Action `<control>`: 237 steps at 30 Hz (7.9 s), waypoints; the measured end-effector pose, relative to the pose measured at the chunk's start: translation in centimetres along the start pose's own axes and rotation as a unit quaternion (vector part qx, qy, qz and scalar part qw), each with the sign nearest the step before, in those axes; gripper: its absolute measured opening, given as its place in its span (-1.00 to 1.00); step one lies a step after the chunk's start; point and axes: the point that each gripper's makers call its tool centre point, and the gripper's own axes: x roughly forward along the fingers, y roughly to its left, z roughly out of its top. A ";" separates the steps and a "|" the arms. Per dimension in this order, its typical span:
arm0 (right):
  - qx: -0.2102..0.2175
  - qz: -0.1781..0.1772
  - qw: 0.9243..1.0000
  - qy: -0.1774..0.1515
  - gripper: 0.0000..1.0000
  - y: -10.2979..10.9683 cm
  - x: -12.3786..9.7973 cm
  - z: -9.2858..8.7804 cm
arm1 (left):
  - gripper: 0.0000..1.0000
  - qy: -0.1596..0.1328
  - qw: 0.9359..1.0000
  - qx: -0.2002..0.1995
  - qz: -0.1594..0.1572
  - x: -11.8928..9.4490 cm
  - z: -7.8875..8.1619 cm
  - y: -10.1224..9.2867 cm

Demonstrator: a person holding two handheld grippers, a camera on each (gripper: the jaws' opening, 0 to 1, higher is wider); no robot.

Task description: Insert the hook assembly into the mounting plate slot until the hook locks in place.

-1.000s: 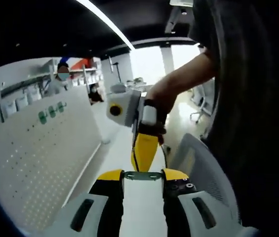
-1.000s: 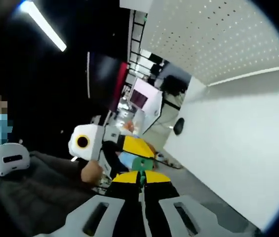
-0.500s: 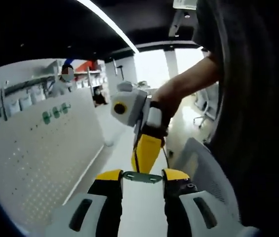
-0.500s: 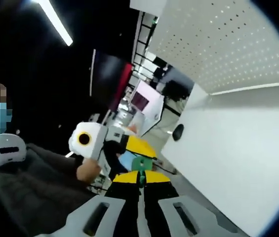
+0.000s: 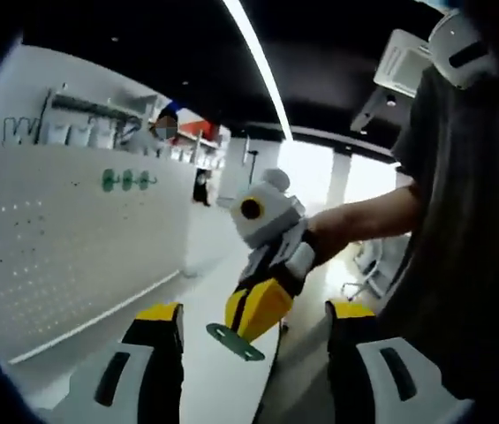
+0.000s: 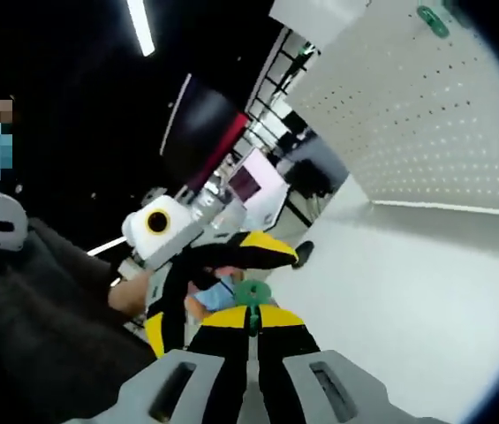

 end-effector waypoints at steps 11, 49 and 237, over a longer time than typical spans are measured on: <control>-0.076 -0.030 0.997 0.005 -0.99 -0.8 0.9 0.1 | 0.89 -0.068 0.993 -0.097 0.015 -0.2 2.7 0.5; -0.317 -0.328 0.889 -0.044 -0.99 -7.7 -2.3 8.4 | 1.00 -0.069 0.959 -0.158 0.225 -6.1 2.1 7.6; -0.232 -0.551 0.754 -0.272 -0.50 -20.9 -26.4 23.8 | 1.00 -0.083 0.930 -0.164 0.318 -10.7 0.7 9.5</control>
